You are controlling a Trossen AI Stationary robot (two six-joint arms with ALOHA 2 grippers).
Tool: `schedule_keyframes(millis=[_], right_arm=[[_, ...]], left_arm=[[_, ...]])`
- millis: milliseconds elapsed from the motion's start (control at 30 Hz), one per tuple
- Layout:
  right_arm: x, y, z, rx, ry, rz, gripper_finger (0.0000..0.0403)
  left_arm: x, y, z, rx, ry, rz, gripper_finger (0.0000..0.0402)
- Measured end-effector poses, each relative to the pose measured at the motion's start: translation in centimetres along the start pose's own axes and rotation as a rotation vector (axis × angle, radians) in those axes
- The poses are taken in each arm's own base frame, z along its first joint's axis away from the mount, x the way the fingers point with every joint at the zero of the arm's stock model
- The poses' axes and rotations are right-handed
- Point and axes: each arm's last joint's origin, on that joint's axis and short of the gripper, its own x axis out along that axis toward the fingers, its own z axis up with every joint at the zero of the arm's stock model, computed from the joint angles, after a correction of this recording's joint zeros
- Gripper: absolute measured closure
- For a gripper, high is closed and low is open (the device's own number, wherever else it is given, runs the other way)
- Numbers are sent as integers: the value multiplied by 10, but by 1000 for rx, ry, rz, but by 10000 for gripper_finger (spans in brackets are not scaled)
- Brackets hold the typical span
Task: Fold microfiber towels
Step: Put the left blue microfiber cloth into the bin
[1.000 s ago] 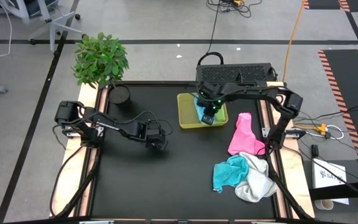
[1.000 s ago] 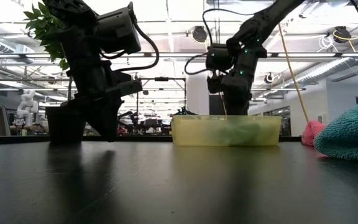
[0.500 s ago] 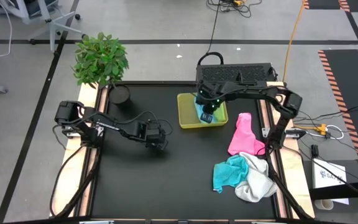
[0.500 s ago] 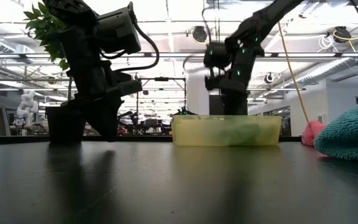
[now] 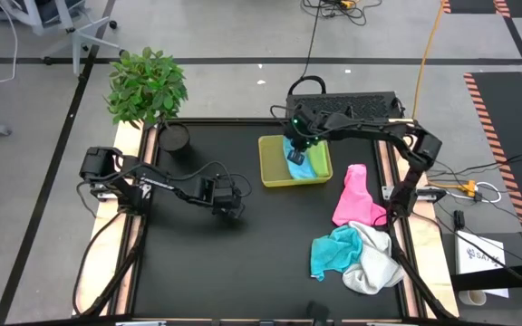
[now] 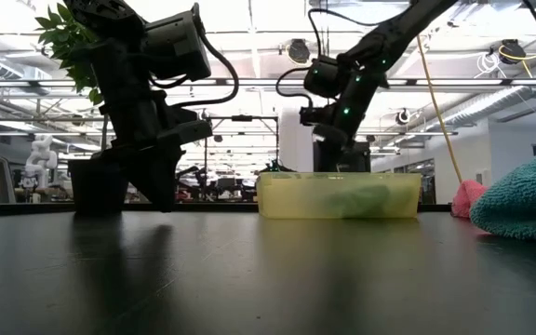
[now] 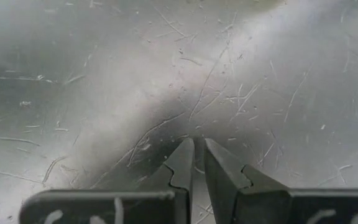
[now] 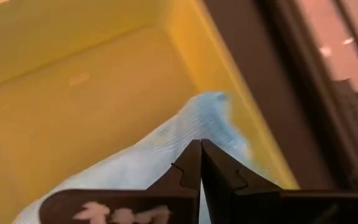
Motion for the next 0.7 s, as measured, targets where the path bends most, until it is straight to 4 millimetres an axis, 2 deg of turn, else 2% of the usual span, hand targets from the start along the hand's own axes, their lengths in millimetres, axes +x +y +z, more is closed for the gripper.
schedule_keyframes(millis=[167, 500, 633, 700], right_arm=[[11, -7, 4, 11, -44, -39, 403], [38, -19, -11, 56, 44, -41, 403], [39, -24, -11, 51, 30, -71, 403], [32, -24, -9, 57, 15, -79, 403]], left_arm=[[0, 0, 0, -9, 1, 1, 366], [0, 0, 0, -19, 1, 2, 366], [0, 0, 0, -22, 1, 1, 366], [0, 0, 0, -21, 1, 1, 366]])
